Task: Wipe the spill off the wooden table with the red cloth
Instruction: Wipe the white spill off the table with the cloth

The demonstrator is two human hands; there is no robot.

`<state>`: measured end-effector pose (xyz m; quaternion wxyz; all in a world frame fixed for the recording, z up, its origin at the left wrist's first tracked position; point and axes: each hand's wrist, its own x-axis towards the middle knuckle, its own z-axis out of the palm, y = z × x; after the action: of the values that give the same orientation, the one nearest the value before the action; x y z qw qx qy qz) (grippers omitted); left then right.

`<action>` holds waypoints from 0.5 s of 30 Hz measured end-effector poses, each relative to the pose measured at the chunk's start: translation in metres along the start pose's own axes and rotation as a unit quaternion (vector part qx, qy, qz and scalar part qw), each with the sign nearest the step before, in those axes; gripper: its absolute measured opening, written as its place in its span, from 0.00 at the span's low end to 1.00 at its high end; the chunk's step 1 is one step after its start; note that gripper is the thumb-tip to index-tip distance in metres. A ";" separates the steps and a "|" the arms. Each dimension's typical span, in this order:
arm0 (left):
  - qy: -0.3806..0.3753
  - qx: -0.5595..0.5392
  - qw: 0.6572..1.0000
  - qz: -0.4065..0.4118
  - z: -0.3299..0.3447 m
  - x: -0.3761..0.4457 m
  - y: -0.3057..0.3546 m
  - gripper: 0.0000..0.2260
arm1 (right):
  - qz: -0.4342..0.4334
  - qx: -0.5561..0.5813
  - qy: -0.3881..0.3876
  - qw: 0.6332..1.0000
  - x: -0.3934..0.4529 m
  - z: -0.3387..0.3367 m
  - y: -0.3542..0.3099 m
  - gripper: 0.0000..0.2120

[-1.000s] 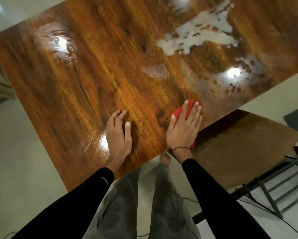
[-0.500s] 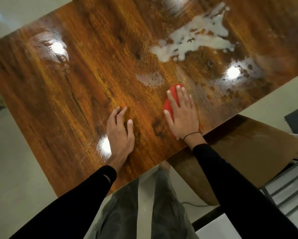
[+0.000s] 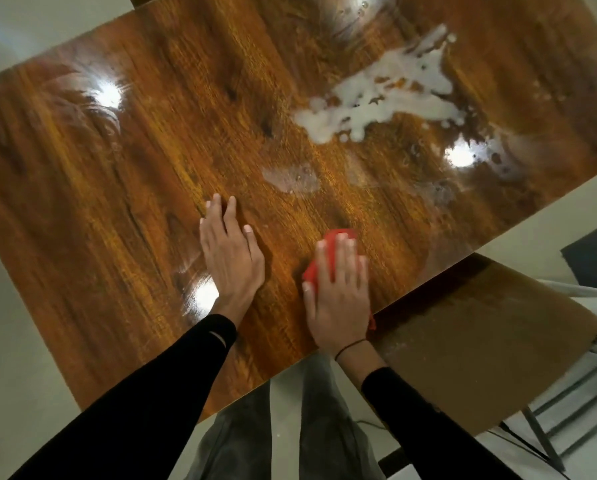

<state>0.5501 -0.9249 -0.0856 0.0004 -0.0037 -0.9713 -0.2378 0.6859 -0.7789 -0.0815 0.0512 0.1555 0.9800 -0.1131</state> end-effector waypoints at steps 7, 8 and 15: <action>0.034 -0.119 0.991 -0.051 -0.019 0.012 -0.014 0.21 | -0.299 -0.009 -0.056 0.952 0.070 0.000 -0.055 0.34; 0.041 -0.146 0.987 -0.058 -0.022 0.011 -0.013 0.21 | -0.308 -0.010 -0.052 0.950 0.087 -0.001 -0.064 0.34; -0.011 -0.015 0.999 -0.040 -0.021 0.015 -0.005 0.24 | -0.197 -0.026 -0.001 0.980 0.192 -0.022 -0.071 0.33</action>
<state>0.5352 -0.9389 -0.0693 -0.0197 0.0324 -0.9669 -0.2524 0.4804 -0.7834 -0.0717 0.0326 -0.0420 0.9940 -0.0956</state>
